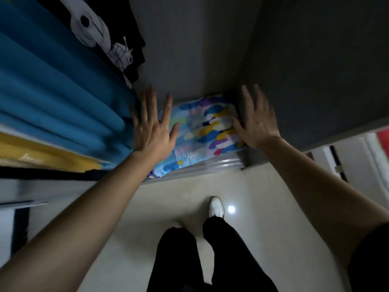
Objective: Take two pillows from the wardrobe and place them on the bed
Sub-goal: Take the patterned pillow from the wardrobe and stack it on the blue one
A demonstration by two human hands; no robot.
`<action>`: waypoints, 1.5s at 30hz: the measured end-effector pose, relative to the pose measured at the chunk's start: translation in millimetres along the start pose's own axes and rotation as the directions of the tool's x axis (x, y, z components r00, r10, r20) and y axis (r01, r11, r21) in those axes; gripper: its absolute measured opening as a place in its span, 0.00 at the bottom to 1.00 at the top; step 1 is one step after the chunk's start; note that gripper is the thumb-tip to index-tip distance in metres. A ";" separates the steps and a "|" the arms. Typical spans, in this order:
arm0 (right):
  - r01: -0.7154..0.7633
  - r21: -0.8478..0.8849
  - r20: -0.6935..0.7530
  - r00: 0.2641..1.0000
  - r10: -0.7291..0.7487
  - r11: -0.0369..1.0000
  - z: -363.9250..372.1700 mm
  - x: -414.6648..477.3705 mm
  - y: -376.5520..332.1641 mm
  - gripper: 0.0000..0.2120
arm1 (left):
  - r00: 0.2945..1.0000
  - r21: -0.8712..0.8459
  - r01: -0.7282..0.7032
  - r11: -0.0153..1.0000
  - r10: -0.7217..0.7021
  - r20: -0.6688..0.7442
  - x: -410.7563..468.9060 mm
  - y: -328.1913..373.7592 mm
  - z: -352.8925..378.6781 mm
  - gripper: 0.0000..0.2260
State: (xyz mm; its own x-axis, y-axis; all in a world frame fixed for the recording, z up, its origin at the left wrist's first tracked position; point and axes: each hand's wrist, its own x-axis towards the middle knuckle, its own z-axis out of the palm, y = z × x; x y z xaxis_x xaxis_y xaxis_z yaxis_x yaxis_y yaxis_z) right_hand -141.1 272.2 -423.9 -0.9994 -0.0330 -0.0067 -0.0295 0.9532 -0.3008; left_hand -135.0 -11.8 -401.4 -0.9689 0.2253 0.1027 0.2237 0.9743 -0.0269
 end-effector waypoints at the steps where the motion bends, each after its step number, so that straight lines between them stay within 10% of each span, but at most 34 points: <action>1: -0.012 0.011 0.026 1.000 0.012 1.000 16.4 6.8 -0.7 0.40 | 1.000 -0.010 0.000 1.000 0.000 0.020 4.7 -3.8 15.9 0.32; 10: -0.086 -0.003 0.223 0.971 0.084 0.996 225.3 36.2 26.5 0.39 | 0.984 -0.091 0.007 0.996 0.009 0.177 26.7 -35.7 239.3 0.32; 14: -0.355 0.117 0.340 0.892 0.298 0.928 332.7 33.7 45.4 0.41 | 0.954 -0.085 0.012 0.996 0.014 0.301 5.8 -42.2 349.6 0.33; 21: -0.796 0.271 0.567 0.587 0.578 0.541 483.6 28.1 67.6 0.42 | 0.868 -0.063 0.005 0.998 0.027 0.495 -34.4 -39.1 504.1 0.37; 32: -0.828 0.533 0.717 0.331 0.613 -0.176 605.8 62.1 52.2 0.40 | 0.866 0.024 -0.106 0.994 0.081 0.493 -27.3 -39.7 629.2 0.53; 37: -0.727 0.661 0.596 0.359 0.718 -0.185 612.6 61.1 53.4 0.14 | 0.872 0.114 -0.209 0.971 0.133 0.471 -24.3 -46.0 636.8 0.25; 45: -0.652 0.650 0.753 0.483 0.448 -0.390 522.8 54.0 26.3 0.13 | 0.867 0.025 -0.046 0.999 0.027 0.498 -21.8 -55.6 553.6 0.31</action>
State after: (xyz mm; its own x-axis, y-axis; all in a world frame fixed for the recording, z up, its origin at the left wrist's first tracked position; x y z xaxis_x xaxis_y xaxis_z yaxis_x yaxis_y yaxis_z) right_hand -187.4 138.5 -930.8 -0.4833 0.1850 -0.8557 0.6736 -0.5457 -0.4984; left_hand -185.0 -72.5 -952.6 -0.8864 0.2203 -0.4072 0.2651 0.9626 -0.0563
